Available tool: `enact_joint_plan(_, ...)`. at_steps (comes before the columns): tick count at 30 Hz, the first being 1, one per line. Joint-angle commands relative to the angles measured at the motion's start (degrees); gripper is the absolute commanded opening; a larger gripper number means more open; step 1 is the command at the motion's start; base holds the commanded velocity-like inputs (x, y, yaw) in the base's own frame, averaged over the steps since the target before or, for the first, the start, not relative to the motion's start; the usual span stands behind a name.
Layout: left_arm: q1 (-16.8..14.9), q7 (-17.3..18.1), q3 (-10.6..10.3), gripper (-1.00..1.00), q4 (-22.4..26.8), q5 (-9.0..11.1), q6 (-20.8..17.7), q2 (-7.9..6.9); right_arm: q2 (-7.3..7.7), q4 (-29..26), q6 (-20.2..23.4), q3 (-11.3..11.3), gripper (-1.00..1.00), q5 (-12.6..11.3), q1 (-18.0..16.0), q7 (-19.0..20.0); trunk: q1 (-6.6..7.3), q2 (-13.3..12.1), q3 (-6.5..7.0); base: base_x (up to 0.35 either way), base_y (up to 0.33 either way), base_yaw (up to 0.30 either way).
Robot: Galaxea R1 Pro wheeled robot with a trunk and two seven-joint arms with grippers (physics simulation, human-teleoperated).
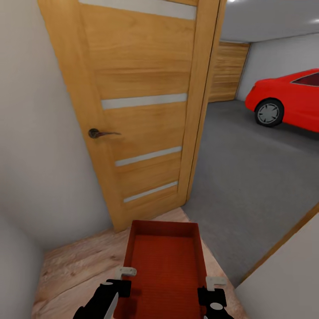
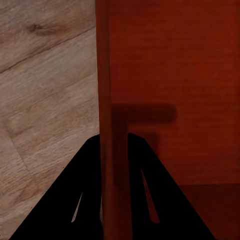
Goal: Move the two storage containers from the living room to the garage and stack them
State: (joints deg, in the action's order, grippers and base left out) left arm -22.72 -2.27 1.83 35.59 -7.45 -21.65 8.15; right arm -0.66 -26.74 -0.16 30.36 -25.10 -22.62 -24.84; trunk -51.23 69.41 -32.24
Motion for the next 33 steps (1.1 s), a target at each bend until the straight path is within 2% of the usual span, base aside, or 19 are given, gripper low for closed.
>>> enact_joint_plan(1,0.05,-0.28,-0.65,-1.0,-0.87,-0.55,-0.24,0.02,0.05,-1.55,-0.02,0.14,-1.0,-0.38,-0.15,-0.39,-0.03,0.03,-0.05,0.317,0.093,-0.261)
enact_joint_plan(14,0.05,-0.28,-0.57,-1.0,-0.82,-0.62,-0.24,0.02,0.14,-1.56,-0.02,0.14,-1.0,-0.35,-0.15,-0.39,-0.03,0.03,-0.05,0.303,0.058,-0.262)
enact_joint_plan(19,0.05,-0.28,-0.51,-1.0,-0.79,-0.71,-0.24,0.02,0.15,-1.56,-0.02,0.14,-1.0,-0.37,-0.15,-0.39,-0.03,0.03,-0.05,0.064,0.002,-0.232)
enact_joint_plan(27,0.05,-0.28,-0.51,-1.0,-0.79,-0.72,-0.24,0.02,0.09,-1.52,-0.02,0.14,-1.0,-0.34,-0.15,-0.43,-0.03,0.03,-0.05,0.005,0.0,-0.035)
enact_joint_plan(33,0.05,-0.28,-0.51,-1.0,-0.79,-0.72,-0.24,0.02,-0.12,-1.56,0.03,0.14,-1.0,-0.38,-0.15,-0.4,-0.03,0.03,-0.05,0.0,0.0,-0.169)
